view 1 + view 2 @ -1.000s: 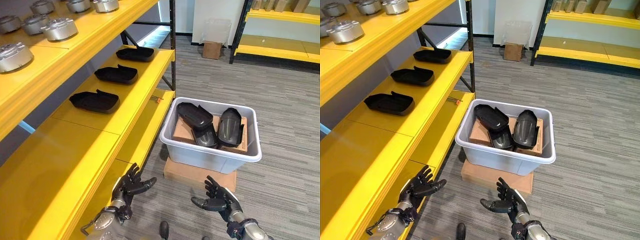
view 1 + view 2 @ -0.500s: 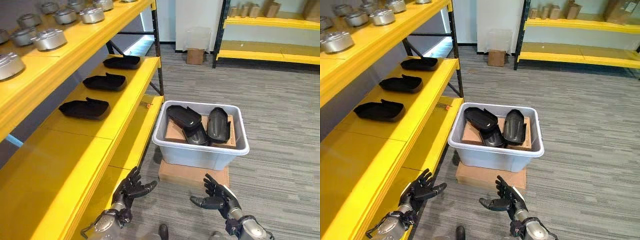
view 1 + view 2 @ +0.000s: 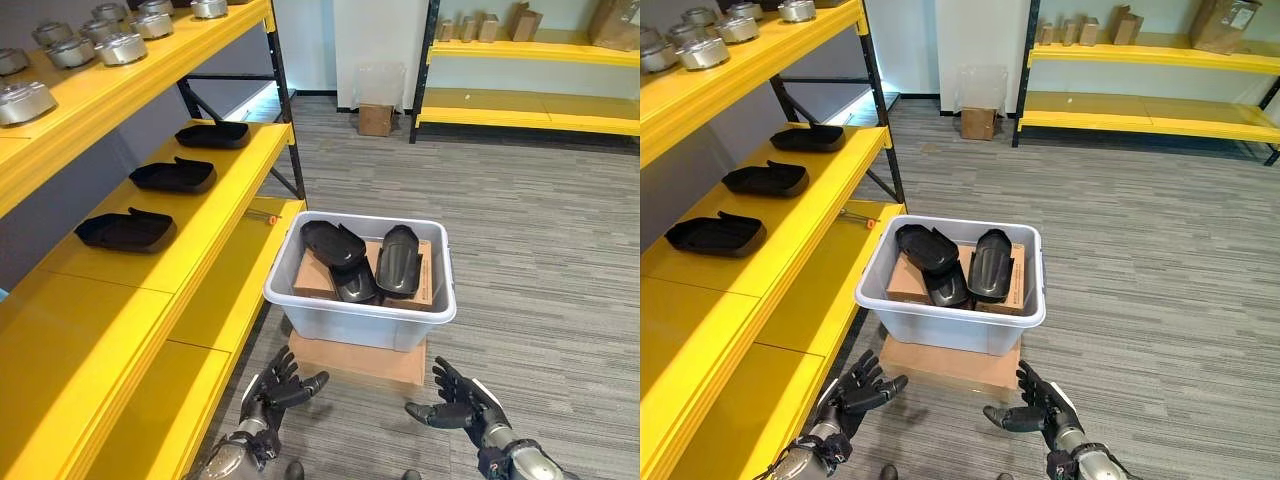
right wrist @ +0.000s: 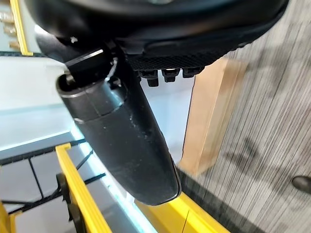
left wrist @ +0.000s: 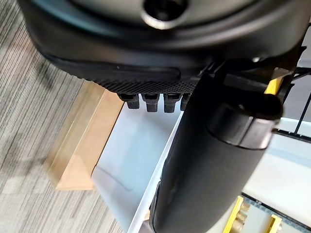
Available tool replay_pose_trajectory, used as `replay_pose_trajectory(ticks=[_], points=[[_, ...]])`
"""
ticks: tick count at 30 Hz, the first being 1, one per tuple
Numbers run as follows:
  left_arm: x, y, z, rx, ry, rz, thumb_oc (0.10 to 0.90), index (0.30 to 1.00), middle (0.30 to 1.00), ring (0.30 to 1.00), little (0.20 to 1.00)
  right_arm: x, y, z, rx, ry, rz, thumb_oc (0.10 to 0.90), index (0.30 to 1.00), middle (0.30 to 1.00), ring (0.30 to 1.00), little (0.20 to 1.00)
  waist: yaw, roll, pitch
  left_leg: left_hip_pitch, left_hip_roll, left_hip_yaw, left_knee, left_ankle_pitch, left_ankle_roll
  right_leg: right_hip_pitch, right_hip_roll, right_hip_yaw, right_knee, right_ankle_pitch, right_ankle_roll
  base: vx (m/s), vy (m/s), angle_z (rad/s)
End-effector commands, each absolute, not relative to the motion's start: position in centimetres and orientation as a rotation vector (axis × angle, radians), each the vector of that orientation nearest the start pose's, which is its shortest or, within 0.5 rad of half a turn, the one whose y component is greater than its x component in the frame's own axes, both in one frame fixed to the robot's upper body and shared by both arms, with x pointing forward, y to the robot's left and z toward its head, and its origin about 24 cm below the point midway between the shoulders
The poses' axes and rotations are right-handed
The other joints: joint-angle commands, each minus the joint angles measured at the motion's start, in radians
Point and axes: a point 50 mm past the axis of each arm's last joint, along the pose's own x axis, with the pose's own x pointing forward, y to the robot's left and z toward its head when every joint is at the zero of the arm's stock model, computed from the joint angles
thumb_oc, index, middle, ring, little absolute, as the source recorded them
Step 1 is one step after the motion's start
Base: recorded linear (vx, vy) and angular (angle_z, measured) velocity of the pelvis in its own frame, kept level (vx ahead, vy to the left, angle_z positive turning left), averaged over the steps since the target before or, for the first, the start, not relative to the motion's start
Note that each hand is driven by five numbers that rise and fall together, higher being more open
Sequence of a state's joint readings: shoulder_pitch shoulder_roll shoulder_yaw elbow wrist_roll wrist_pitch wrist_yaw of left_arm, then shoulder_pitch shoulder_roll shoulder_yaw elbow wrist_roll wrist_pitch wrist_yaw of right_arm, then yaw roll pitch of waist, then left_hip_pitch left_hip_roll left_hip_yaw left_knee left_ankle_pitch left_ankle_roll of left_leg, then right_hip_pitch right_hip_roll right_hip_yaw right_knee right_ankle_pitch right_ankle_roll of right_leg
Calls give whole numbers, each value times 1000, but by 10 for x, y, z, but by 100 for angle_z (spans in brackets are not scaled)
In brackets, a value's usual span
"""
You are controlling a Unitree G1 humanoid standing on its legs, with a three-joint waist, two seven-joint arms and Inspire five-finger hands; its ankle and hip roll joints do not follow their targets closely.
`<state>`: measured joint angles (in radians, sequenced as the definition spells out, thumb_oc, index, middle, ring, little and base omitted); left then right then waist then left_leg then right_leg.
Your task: Move parts from the plastic box to the shelf.
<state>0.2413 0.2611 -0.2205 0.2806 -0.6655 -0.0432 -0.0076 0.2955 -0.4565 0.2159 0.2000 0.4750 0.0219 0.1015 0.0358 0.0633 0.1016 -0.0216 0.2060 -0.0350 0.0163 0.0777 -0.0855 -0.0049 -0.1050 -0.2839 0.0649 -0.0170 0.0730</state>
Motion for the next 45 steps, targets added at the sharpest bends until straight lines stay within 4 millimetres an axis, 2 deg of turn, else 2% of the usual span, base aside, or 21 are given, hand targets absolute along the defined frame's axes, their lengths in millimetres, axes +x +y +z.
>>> replay_pose_trajectory(ticks=[1,2,3,4,5,6,7,8,9,10,11,13,14,18,24,30,38,45], points=[[208,204,-21,-368,257,28,900,1000,1000,1000,1000,182,-205,-23,119,344,163,900,1000,1000,1000,1000,52,-89,72,-93,-45,-117,460,22,-3,22,-41,60,56,-77,-44,-34,-270,17],[207,205,-21,-378,258,38,900,1000,1000,1000,1000,182,-205,-23,114,344,170,900,1000,1000,1000,1000,67,-101,92,-134,-89,-171,569,30,9,29,-43,76,54,-78,-54,-19,-105,6],[207,205,-21,-378,258,38,900,1000,1000,1000,1000,182,-205,-23,115,344,170,900,1000,1000,1000,1000,63,-104,89,-140,-93,-173,568,35,10,26,-46,73,52,-76,-53,53,-111,-22],[206,206,-20,-387,255,49,900,1000,1000,1000,1000,181,-207,-23,89,353,173,900,1000,1000,1000,1000,69,-112,103,-213,-90,-170,534,40,13,40,-49,74,44,-89,-52,59,-61,-46],[206,206,-20,-387,255,50,900,1000,1000,1000,1000,181,-207,-23,89,353,174,900,1000,1000,1000,1000,70,-112,103,-211,-89,-169,535,38,13,41,-48,75,45,-90,-52,147,-43,-24],[205,208,-21,-390,260,65,900,1000,1000,1000,1000,181,-207,-24,87,356,168,900,1000,1000,1000,1000,73,-108,99,-216,-58,-142,433,30,6,52,-47,77,37,-98,-42,282,139,1],[205,209,-23,-388,262,82,900,1000,1000,1000,1000,183,-209,-22,76,348,156,900,1000,1000,1000,1000,83,-88,89,-189,2,-109,146,52,0,64,-38,98,42,-129,-25,373,212,28],[205,209,-24,-385,266,86,900,1000,1000,1000,1000,183,-211,-21,60,343,154,900,1000,1000,1000,1000,84,-73,85,-203,15,-104,52,88,-5,75,-36,103,48,-143,-19,425,288,-3],[203,208,-26,-385,269,89,900,1000,1000,1000,1000,185,-210,-20,41,339,161,900,1000,1000,1000,1000,83,-59,74,-185,25,-74,26,75,-9,88,-38,113,66,-158,-9,231,168,-3],[203,208,-26,-385,269,89,900,1000,1000,1000,1000,185,-210,-20,41,339,161,900,1000,1000,1000,1000,84,-59,75,-184,25,-73,25,75,-9,88,-38,114,66,-159,-9,316,245,-22],[204,207,-26,-376,269,71,900,1000,1000,1000,1000,185,-207,-23,37,346,165,900,1000,1000,1000,1000,88,-49,46,-139,0,-109,0,54,-1,95,-59,122,81,-152,11,260,217,-45],[211,211,-18,-357,234,59,900,1000,1000,1000,1000,186,-210,-21,54,334,140,900,1000,1000,1000,1000,79,-57,27,-128,-23,-77,31,20,-1,110,-93,121,66,-136,33,247,199,-84],[211,211,-18,-357,234,59,900,1000,1000,1000,1000,186,-210,-21,55,334,140,900,1000,1000,1000,1000,81,-58,27,-128,-25,-76,34,18,0,111,-95,122,65,-135,34,147,109,-70],[211,214,-15,-327,228,44,900,1000,1000,1000,1000,184,-206,-27,75,356,151,900,1000,1000,1000,1000,90,-76,-7,-107,-73,-37,38,-40,27,118,-171,141,22,-85,81,176,187,-42],[212,215,-15,-314,235,31,900,1000,1000,1000,1000,181,-204,-29,79,373,172,900,1000,1000,1000,1000,86,-95,-11,-122,-92,-15,73,-75,38,97,-201,140,14,-46,102,45,52,-8],[207,214,-20,-311,261,25,900,1000,1000,1000,1000,179,-202,-28,85,369,181,900,1000,1000,1000,1000,75,-101,-17,-100,-87,-6,55,-80,40,103,-201,138,-2,-23,108,36,4,-4],[204,212,-23,-308,275,20,900,1000,1000,1000,1000,178,-201,-26,98,358,181,900,1000,1000,1000,1000,60,-101,-27,-73,-67,-8,21,-63,27,122,-184,130,-20,-31,102,13,-11,-2],[202,210,-26,-306,295,16,900,1000,1000,1000,1000,186,-202,-15,90,296,167,900,1000,1000,1000,1000,40,-97,-31,-52,-41,-9,11,-59,17,123,-161,140,-12,-51,90,2,-23,1]])
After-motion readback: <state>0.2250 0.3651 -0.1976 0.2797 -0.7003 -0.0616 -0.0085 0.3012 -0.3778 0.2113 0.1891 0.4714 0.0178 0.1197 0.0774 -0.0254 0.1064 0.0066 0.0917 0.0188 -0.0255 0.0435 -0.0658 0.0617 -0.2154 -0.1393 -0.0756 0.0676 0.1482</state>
